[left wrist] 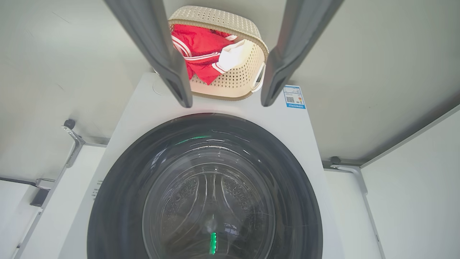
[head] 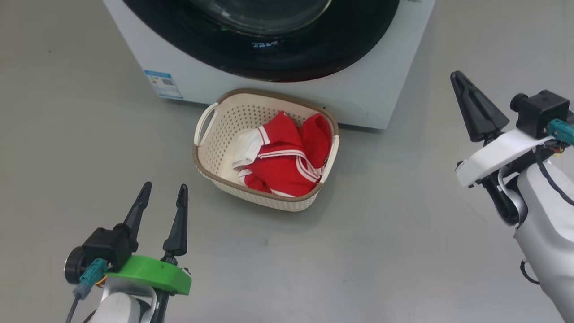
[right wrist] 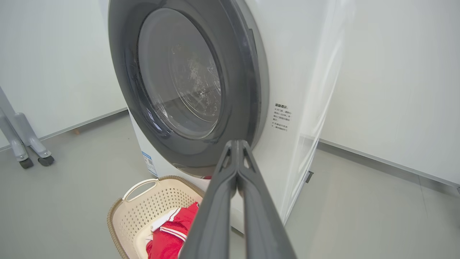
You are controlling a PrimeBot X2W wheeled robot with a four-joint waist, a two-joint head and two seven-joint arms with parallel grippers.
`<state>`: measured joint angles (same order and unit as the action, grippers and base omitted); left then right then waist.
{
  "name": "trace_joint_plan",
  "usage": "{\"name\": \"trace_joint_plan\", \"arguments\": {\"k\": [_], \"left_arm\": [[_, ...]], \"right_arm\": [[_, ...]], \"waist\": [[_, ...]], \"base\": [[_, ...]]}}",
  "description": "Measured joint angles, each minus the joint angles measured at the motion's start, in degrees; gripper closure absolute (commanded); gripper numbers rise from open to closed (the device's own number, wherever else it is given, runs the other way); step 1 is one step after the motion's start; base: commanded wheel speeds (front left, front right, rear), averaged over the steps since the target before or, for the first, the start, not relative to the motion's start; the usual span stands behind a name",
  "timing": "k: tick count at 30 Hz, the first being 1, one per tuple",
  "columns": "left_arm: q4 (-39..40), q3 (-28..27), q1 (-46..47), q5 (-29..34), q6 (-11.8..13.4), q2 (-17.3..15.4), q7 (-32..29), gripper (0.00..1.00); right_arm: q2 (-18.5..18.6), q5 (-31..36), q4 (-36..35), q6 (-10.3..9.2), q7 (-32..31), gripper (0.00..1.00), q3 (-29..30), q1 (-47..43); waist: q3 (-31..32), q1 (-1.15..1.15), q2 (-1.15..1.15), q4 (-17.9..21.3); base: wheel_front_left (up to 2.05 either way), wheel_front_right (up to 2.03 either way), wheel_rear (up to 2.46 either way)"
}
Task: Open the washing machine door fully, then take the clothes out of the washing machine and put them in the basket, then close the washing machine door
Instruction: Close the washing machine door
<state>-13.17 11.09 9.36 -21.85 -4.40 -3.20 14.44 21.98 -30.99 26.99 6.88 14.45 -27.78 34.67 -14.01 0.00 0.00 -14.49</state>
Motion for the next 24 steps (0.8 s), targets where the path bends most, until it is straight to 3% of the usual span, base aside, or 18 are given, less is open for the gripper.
{"name": "trace_joint_plan", "arguments": {"k": [11, 24], "left_arm": [[0.60, -2.42, -4.49, 0.36, -0.01, -0.53, 0.00, 0.00], [0.73, -3.66, -9.03, 1.87, -0.46, -0.49, 0.00, 0.00]], "right_arm": [[-1.48, -0.76, -3.87, -2.09, 0.01, 1.00, 3.64, -9.44], [-3.98, -0.66, -10.40, -5.28, 0.00, 1.00, 8.65, -20.57]], "waist": [[6.65, 0.00, 0.00, 7.35], [12.44, 0.00, 0.00, 12.92]], "base": [[0.00, 0.00, 0.00], [0.00, 0.00, 0.00]]}}
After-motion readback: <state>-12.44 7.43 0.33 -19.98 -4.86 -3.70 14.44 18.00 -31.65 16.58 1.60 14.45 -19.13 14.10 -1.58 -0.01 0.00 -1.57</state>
